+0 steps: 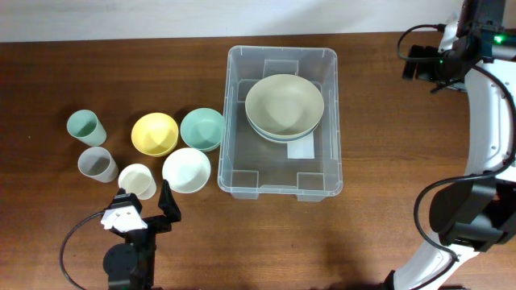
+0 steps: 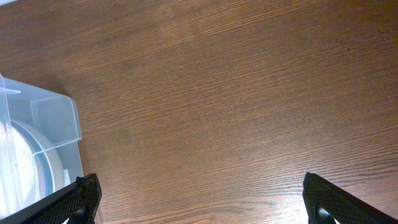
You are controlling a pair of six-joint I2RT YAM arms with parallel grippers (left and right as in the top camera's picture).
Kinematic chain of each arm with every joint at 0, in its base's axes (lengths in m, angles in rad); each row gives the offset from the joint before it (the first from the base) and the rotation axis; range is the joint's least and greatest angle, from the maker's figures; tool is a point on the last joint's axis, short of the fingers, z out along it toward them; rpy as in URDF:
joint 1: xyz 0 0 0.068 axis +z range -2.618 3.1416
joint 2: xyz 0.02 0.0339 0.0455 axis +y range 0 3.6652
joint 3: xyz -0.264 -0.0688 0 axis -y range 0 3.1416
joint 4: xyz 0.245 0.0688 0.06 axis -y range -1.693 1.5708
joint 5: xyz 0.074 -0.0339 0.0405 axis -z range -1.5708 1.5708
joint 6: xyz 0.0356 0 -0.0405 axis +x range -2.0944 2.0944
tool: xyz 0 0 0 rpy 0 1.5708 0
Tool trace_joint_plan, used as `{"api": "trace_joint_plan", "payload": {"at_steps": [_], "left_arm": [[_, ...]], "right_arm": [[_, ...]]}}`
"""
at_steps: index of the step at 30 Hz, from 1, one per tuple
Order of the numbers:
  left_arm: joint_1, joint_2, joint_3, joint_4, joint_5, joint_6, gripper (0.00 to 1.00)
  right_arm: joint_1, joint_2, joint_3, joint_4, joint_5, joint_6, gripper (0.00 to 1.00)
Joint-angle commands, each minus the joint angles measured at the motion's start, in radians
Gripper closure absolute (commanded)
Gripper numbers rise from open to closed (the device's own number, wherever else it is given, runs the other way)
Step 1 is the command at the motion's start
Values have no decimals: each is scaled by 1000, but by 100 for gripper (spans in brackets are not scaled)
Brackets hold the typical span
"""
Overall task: Pack container
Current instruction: 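Move the left gripper toward the white cup at front left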
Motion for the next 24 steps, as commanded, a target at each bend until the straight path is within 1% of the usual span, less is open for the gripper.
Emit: {"api": "trace_joint_plan", "payload": {"at_steps": [1,22,24], "left_arm": [[-2,-8,-7,2,-3,16,0],[-2,-8,-7,2,-3,16,0],[-2,-8,-7,24,-3,16,0]], "right_arm": [[-5,-10,9,0,9,11,1],[-5,-10,9,0,8,11,1],[-5,-10,9,0,8,11,1]]}}
